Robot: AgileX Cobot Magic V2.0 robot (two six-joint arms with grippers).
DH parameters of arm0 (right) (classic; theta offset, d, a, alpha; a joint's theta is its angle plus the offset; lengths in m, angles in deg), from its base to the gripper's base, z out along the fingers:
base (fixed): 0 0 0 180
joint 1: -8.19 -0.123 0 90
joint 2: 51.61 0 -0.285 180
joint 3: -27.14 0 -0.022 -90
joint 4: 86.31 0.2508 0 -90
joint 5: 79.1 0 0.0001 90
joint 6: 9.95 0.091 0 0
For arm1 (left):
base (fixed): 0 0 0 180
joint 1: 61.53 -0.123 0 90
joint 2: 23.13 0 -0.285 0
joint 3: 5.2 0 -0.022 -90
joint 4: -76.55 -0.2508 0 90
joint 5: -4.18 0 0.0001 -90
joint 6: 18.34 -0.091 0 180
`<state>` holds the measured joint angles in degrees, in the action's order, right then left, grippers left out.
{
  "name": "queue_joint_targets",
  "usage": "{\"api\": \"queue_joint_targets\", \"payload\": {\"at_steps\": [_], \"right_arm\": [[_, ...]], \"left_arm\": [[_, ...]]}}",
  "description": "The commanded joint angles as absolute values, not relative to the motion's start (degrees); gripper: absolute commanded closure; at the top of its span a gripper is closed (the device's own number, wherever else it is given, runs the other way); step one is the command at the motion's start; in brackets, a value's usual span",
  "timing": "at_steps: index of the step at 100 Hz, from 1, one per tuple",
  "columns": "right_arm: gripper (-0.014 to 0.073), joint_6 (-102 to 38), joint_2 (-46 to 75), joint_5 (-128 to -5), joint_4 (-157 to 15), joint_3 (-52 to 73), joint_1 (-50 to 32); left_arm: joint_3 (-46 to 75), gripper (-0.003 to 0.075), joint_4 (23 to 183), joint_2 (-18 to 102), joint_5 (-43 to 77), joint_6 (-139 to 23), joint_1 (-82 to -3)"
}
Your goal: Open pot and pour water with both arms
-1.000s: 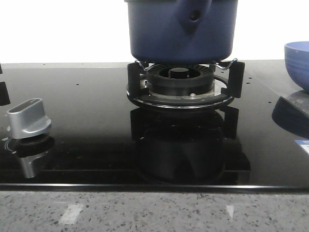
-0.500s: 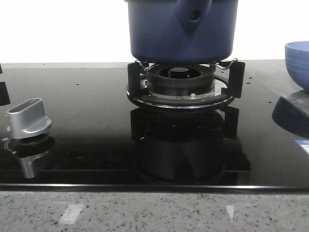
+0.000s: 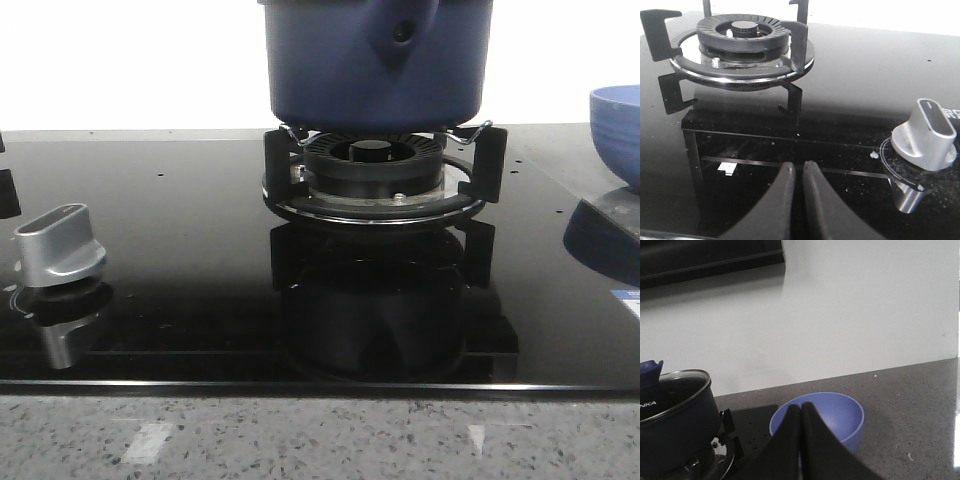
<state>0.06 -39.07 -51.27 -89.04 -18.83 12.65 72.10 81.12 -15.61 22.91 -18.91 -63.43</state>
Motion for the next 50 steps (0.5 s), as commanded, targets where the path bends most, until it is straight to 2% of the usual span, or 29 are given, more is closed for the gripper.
{"api": "queue_joint_targets", "payload": {"at_steps": [1,50], "right_arm": [[0.0668,-0.37,-38.24,-55.32,-89.2,-17.61,12.56],[0.0668,-0.37,-38.24,-53.58,-89.89,-19.04,12.68]], "left_arm": [[73.89,0.074,82.0,-16.74,20.41,-18.34,-63.56],[73.89,0.074,82.0,-16.74,20.41,-18.34,-63.56]]}}
